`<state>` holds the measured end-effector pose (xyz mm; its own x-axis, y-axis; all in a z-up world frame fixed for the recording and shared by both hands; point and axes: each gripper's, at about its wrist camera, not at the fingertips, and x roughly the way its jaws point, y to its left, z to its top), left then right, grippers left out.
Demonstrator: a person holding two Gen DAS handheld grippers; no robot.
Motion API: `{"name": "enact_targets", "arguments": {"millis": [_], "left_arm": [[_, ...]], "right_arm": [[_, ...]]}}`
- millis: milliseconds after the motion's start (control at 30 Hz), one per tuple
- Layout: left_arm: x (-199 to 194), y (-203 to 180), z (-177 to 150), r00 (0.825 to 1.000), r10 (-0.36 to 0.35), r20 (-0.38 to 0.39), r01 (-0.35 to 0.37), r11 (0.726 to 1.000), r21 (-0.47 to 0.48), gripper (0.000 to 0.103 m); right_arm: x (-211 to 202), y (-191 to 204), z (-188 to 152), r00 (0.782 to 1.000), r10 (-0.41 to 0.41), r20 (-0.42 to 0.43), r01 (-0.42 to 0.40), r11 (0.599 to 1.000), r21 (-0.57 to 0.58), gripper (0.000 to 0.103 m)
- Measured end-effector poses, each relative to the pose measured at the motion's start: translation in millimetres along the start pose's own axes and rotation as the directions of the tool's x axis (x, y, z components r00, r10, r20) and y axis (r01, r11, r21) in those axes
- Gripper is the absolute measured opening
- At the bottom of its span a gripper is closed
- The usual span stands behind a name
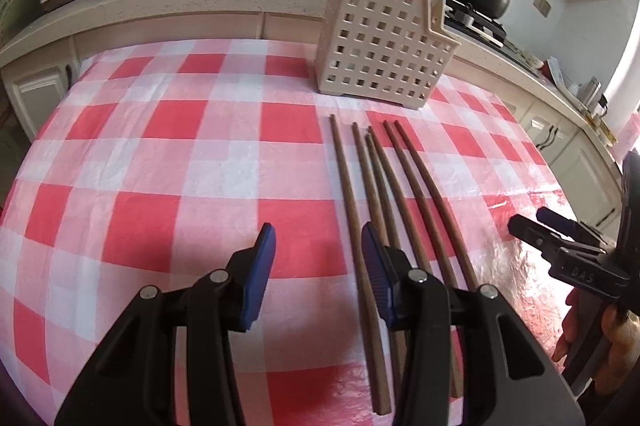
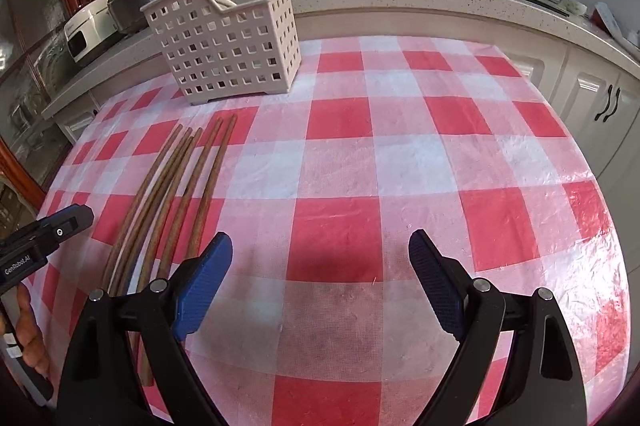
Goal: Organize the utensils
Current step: 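Move both tools back over the remaining chopsticks on the table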
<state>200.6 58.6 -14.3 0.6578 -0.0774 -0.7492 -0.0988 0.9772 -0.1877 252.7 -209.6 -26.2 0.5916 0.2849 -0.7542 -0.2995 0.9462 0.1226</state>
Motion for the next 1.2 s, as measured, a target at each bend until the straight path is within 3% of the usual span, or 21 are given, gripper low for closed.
{"name": "enact_targets", "arguments": {"millis": [433, 500, 733, 867, 1033, 1133, 1200], "left_arm": [[27.0, -11.8, 7.4, 0.999, 0.009, -0.052, -0.007, 0.999, 0.034, 0.041], [31.3, -15.5, 8.5, 0.998, 0.015, -0.060, -0.012, 0.999, 0.050, 0.035], [43.6, -26.8, 17.0, 0.996, 0.055, -0.067, -0.048, 0.994, 0.099, 0.032], [52.0, -33.1, 18.3, 0.993, 0.091, -0.081, -0.079, 0.987, 0.141, 0.023], [54.9, -42.0, 16.8, 0.989, 0.131, -0.073, -0.113, 0.971, 0.209, 0.020], [54.8, -42.4, 16.4, 0.987, 0.138, -0.076, -0.119, 0.968, 0.220, 0.009], [53.4, -38.0, 16.6, 0.988, 0.130, -0.082, -0.111, 0.973, 0.204, 0.008]], "right_arm": [[5.1, 1.1, 4.2, 1.000, 0.016, -0.011, -0.016, 1.000, -0.008, 0.084], [6.6, 4.2, 5.6, 1.000, 0.005, -0.019, -0.006, 1.000, -0.028, 0.084], [10.0, 7.3, 7.8, 0.999, 0.025, -0.036, -0.027, 0.999, -0.031, 0.084], [9.8, 12.1, 9.5, 0.999, 0.036, -0.037, -0.037, 0.998, -0.041, 0.084], [10.4, 16.8, 11.9, 0.998, 0.041, -0.040, -0.043, 0.998, -0.047, 0.084], [11.8, 19.8, 12.1, 0.998, 0.043, -0.045, -0.045, 0.998, -0.052, 0.084], [11.9, 22.6, 12.4, 0.998, 0.043, -0.046, -0.046, 0.997, -0.059, 0.084]]}}
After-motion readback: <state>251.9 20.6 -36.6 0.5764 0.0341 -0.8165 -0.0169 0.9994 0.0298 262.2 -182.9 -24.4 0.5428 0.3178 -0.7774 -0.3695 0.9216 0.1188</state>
